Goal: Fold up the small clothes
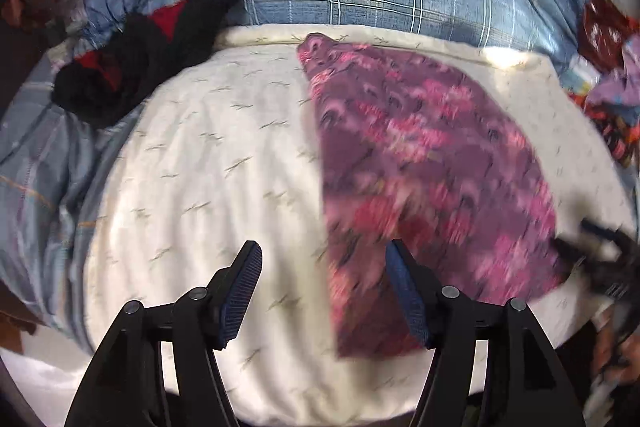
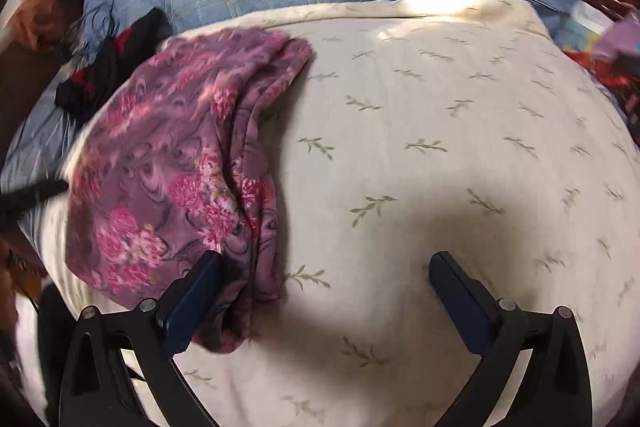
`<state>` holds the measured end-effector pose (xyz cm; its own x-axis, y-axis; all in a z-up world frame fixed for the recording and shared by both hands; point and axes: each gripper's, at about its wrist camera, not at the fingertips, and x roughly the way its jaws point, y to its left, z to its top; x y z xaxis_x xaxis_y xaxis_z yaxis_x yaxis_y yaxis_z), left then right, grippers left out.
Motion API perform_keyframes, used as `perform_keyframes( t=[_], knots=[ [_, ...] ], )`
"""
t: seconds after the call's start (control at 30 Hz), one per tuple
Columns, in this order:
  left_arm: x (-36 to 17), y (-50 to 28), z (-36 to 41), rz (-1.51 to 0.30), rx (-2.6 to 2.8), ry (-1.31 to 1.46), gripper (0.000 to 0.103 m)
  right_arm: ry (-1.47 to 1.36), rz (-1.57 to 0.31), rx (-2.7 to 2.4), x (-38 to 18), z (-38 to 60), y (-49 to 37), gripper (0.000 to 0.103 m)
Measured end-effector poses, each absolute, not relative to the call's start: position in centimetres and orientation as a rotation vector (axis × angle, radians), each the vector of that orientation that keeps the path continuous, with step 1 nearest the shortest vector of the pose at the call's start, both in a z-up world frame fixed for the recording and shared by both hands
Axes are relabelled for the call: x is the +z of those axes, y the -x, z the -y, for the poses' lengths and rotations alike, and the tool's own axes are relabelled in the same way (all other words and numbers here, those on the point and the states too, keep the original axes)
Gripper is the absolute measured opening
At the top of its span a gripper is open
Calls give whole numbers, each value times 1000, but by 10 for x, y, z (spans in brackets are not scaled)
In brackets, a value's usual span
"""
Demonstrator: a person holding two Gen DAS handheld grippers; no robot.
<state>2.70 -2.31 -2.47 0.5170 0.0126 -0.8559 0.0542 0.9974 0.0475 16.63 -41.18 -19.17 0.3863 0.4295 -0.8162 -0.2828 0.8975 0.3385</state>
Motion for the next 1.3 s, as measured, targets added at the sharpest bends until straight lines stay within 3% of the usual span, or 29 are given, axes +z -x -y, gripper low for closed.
perform_keyframes(
  t=[0.3,0.73,1.3],
  knots=[
    [-30,40,26,-999,-17,-170,64,61,-1024,464,-154,392,-101,103],
    [-19,62,50,-949,-36,-167,64,191,-899,411,-116,384,-69,103],
    [1,91,73,-905,-116,-166,64,138,-909,366,-107,407,-58,103]
  ],
)
